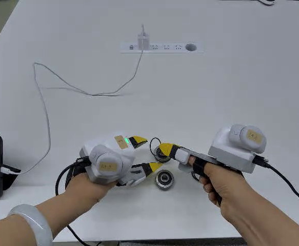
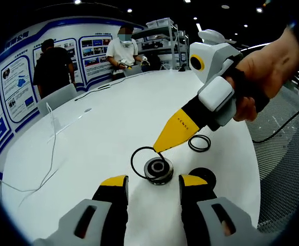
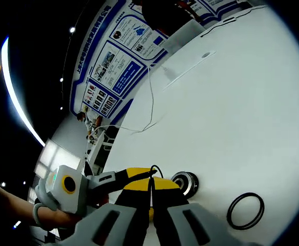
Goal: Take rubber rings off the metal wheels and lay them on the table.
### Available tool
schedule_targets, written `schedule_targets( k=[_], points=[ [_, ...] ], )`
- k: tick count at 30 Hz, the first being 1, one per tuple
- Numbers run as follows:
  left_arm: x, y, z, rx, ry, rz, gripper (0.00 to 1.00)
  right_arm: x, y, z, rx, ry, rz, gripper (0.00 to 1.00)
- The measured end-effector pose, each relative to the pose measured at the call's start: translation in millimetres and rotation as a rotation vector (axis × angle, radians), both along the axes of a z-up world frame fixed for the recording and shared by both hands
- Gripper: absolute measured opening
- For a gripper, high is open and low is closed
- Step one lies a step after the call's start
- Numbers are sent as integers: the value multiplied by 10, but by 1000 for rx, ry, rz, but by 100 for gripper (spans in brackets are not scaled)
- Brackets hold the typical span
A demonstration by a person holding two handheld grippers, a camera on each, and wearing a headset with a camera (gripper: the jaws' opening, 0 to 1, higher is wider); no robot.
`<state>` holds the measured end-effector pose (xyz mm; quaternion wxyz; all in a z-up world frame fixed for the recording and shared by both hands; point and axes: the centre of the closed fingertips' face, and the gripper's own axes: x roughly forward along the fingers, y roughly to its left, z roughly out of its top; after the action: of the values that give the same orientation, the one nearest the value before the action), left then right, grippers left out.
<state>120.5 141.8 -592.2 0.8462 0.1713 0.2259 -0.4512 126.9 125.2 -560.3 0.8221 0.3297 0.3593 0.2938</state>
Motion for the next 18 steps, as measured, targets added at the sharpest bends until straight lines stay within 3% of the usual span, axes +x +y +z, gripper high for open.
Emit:
schedule_targets(
  k=[10,18],
  points=[
    [-36,29,31,-25,1,15,46,-190,-186,94,39,8,-41,2],
    [-64,65,28,-37,7,27,52,-323,-505,72,54,42,-115,2]
  ],
)
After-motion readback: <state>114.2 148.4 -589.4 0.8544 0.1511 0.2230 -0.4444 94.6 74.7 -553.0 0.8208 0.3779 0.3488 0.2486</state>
